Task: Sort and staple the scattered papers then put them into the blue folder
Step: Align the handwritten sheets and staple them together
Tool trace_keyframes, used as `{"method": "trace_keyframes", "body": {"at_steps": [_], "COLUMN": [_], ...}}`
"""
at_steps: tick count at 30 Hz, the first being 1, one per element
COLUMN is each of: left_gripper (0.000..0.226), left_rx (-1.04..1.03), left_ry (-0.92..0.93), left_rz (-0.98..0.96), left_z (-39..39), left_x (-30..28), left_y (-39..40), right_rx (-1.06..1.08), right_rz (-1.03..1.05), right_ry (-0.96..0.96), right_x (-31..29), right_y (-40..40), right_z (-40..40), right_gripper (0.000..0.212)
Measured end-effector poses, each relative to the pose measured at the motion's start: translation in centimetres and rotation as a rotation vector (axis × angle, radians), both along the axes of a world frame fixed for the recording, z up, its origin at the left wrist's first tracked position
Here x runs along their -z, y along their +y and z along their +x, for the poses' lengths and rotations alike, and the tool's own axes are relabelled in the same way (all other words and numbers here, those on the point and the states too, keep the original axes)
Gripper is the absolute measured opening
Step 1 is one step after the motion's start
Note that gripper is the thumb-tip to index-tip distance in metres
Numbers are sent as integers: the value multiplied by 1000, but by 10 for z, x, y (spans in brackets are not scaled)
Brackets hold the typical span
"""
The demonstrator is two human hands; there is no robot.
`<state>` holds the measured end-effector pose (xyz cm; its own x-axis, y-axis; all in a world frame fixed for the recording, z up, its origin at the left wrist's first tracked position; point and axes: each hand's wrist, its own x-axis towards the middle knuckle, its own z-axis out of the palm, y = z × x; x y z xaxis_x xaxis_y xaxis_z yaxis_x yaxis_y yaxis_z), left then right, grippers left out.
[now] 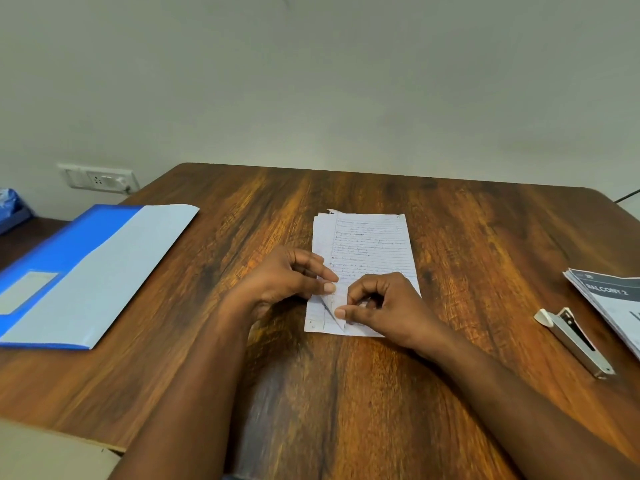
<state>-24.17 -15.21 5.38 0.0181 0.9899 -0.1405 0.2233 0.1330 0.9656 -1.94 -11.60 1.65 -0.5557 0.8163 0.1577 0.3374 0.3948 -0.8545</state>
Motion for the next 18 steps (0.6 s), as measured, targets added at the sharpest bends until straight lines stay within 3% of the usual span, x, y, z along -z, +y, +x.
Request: {"method": "trace_keyframes", "body": {"at_steps": [12,18], "left_gripper": [15,36], "left_rx": [-54,-450], "left_ry": [-18,146], "left_rz": [-26,69], "left_z": [-5,4], "left_x": [6,21], "left_y": [6,20], "right_rx": [-43,-72], "right_rz": [-3,52], "right_ry": [44,-30], "right_x": [2,2], "right_y": [1,-2], "right_z": [0,1], "right_gripper": [10,14]}}
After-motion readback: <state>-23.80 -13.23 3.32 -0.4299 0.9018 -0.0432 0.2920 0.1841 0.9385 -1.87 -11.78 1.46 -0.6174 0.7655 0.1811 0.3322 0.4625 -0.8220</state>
